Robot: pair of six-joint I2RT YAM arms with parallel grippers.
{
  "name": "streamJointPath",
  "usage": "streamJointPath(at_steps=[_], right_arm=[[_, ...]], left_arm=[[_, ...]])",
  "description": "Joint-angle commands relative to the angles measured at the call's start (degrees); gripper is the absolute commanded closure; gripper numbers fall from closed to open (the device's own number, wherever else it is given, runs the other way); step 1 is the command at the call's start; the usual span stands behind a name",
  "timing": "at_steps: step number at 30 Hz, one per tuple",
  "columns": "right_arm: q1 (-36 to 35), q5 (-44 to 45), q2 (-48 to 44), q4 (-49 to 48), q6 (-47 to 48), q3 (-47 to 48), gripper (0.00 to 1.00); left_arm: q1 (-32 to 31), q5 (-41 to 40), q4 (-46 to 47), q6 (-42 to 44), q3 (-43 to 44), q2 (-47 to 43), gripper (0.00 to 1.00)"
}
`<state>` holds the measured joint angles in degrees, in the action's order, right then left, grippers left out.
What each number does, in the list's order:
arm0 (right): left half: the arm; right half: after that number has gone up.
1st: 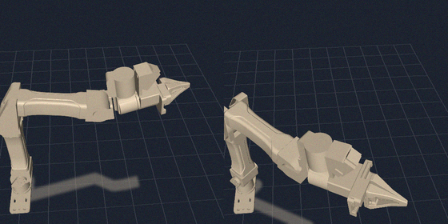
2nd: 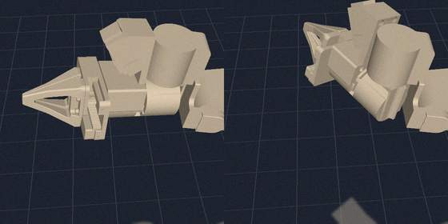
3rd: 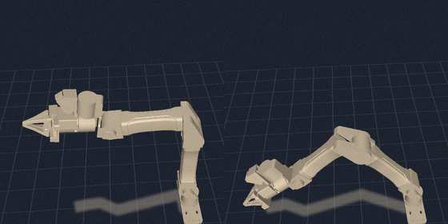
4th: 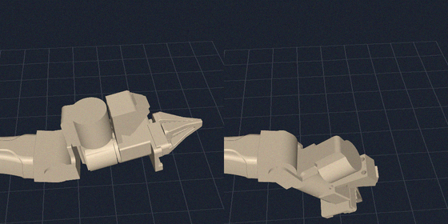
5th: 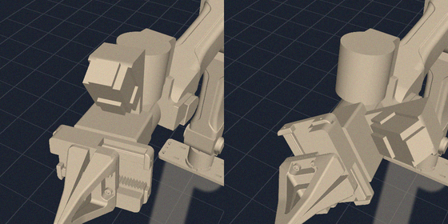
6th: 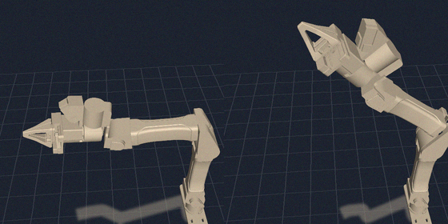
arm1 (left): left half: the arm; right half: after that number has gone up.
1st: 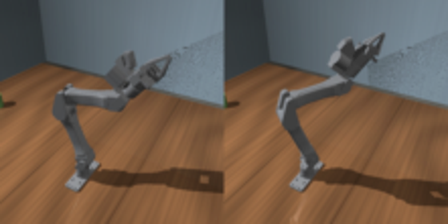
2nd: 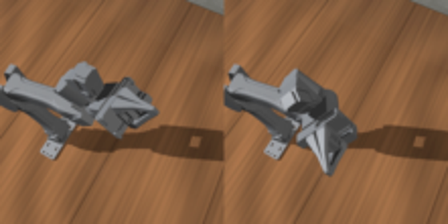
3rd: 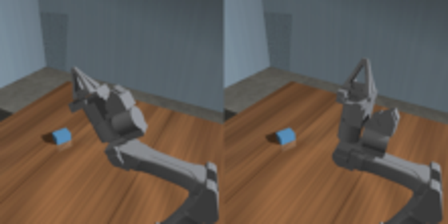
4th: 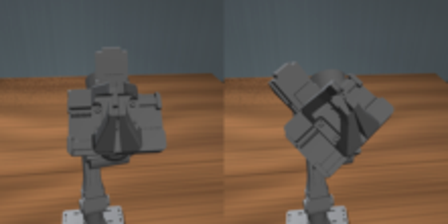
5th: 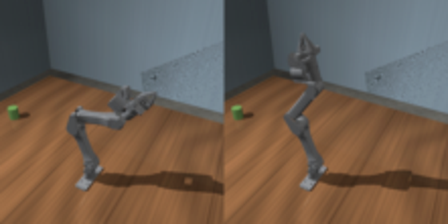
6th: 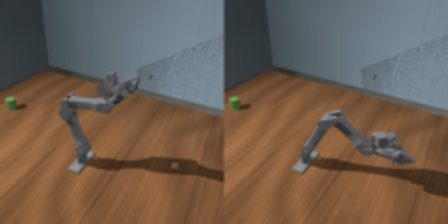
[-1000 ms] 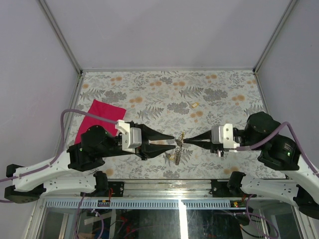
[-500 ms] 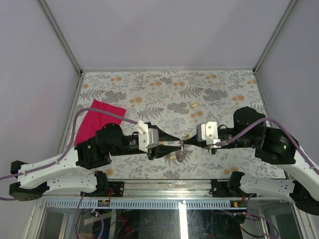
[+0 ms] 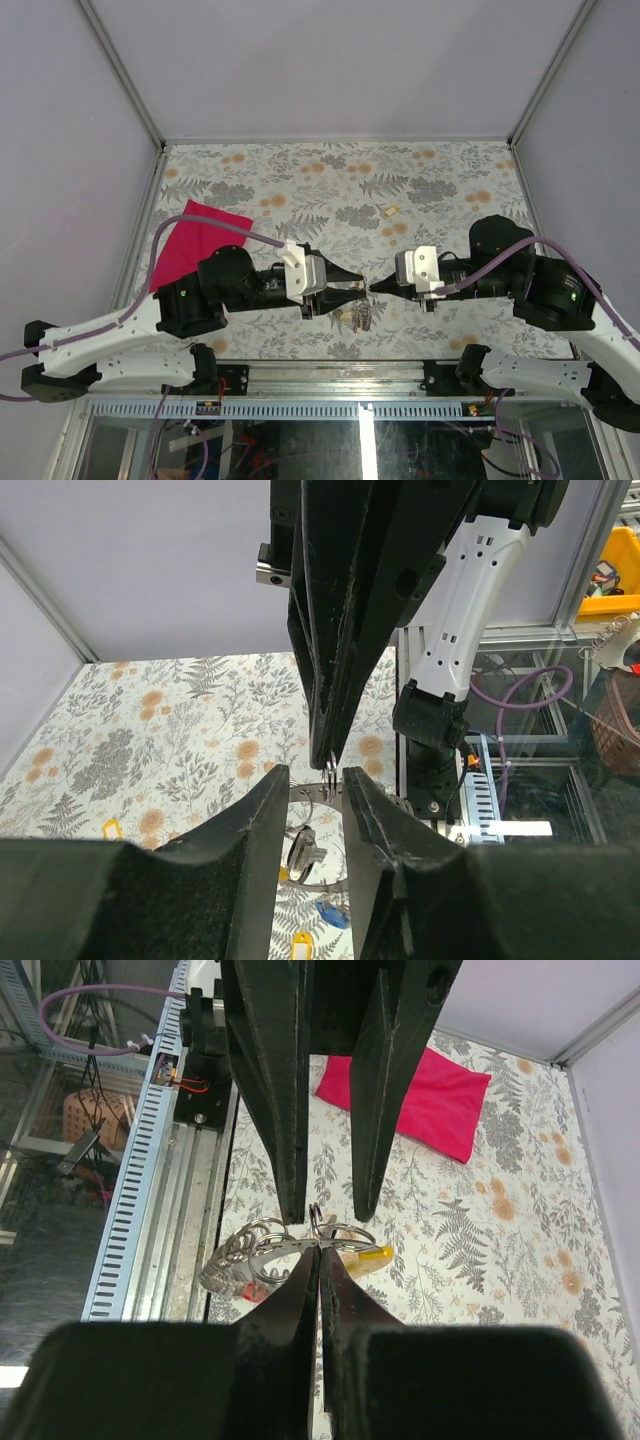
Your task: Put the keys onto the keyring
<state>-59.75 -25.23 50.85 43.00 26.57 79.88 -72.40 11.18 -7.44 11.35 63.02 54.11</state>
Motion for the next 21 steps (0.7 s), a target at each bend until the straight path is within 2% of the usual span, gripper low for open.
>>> streamJointPath(at_steps=[1,10,14,18,21], right_arm=[[-0.2,-1.8,-1.0,-4.0,-0.7,1.5,1.00],[-0.2,-2.3,-1.2,-4.6,-1.2,1.0,1.00],[-0.2,-2.6,-1.2,-5.0,-1.7,0.8,1.00],[-0.2,-2.6,-2.1,-6.8,-2.2,0.2,0.99],[-0.2,-1.9,-3.8,-10.0,-3.3,-1.7,0.90]], left_arm=[[-0.2,-0.9,0.6,0.8,2.3,0.5,0.72],[-0.2,-0.6,-0.5,1.0,3.3,1.6,0.83],[-0.2,-0.5,-0.8,1.0,3.7,1.8,0.99],[-0.2,0.1,-0.5,0.4,3.8,1.4,1.00],[-0.3,0.5,4.2,-1.0,1.5,-0.9,1.00]])
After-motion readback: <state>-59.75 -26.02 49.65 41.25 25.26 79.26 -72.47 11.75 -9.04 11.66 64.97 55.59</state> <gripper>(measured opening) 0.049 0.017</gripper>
